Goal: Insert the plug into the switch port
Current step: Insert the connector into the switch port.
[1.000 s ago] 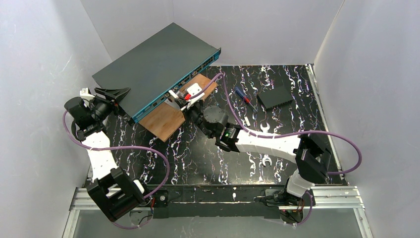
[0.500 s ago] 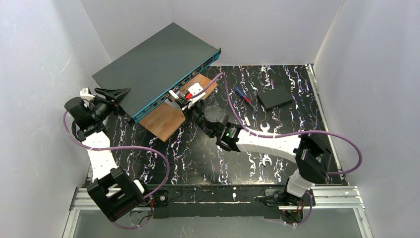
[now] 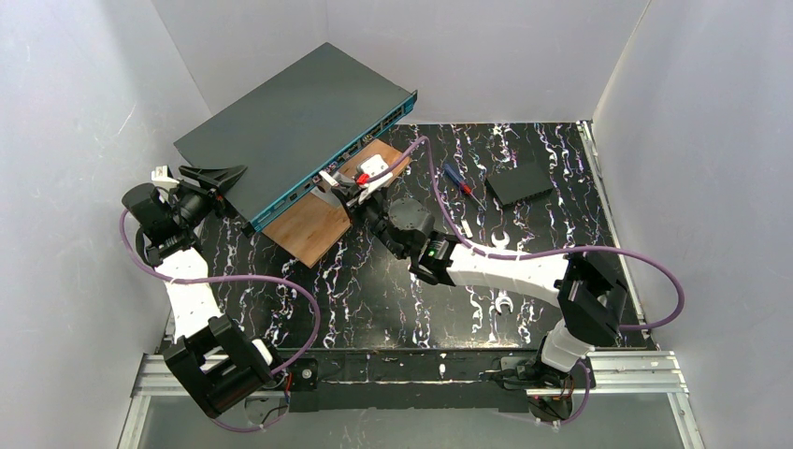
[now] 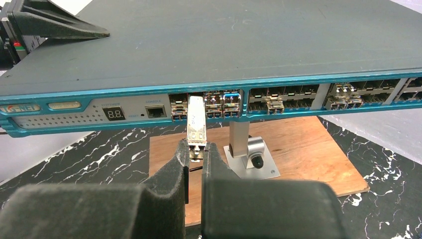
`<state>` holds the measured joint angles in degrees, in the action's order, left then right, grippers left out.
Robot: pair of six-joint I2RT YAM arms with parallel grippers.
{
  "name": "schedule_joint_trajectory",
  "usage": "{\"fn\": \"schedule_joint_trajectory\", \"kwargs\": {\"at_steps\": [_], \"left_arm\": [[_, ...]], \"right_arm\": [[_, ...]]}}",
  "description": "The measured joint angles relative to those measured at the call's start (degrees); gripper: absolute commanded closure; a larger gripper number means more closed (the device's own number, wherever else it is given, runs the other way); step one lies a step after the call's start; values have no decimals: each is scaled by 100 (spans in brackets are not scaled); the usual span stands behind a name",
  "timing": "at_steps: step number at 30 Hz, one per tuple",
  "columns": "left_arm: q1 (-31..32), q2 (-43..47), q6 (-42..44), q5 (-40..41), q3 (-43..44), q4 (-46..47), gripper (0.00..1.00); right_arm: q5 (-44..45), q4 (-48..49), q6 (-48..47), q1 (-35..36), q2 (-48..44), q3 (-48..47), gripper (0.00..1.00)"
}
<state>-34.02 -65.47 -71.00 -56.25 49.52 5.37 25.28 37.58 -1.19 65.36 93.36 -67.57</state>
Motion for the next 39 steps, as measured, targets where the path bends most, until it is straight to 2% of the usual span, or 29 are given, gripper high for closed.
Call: {"fn": "schedule_joint_trajectory", "kwargs": {"at_steps": [8,22,39], "left_arm": [[0,0,-2,0,-7,20,100],[0,0,-7,-13,-7,17,100],[0,-11,-26,-2,-7,39,100]], "right_arm": [[-17,0,-114,0,0,0,99],[243,223,-1097,179,94,-26,99],[260,442,-1276,221,162,-28,99]]}}
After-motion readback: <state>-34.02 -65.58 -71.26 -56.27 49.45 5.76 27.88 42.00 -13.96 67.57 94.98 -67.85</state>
